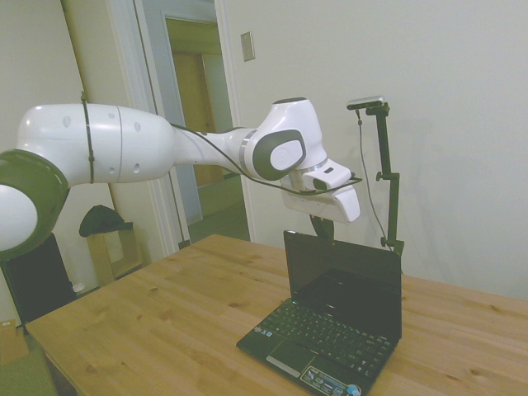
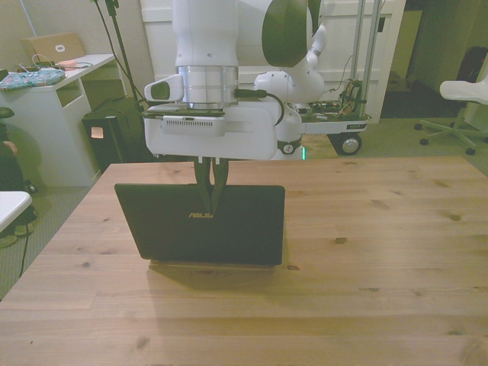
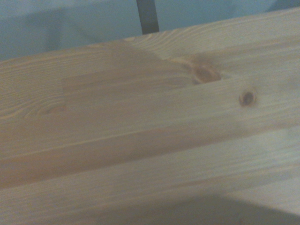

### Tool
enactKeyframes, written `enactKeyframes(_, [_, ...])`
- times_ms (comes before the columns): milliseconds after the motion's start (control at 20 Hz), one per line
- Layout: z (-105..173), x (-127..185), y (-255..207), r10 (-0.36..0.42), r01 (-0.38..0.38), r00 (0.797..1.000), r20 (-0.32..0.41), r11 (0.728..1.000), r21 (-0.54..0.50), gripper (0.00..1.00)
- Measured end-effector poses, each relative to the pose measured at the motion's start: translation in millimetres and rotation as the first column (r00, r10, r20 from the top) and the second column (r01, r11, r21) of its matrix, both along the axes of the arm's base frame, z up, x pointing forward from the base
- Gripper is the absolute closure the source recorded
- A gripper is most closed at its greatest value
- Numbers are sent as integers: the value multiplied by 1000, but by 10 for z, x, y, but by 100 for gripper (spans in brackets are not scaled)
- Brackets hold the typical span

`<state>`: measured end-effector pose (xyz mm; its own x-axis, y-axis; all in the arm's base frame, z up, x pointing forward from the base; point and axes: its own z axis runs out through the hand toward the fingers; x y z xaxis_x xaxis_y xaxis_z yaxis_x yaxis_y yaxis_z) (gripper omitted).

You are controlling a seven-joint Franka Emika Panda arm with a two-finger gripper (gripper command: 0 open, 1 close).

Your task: Close the laptop

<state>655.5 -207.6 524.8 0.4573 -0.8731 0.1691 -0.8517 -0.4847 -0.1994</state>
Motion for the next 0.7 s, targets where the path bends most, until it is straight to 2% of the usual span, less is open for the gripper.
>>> enactKeyframes(300, [-102, -452, -135, -87, 89, 993, -74, 996, 20, 100])
enactKeyframes(700, [-507, -906, -115, -99, 109, 979, -179, 993, 44, 100])
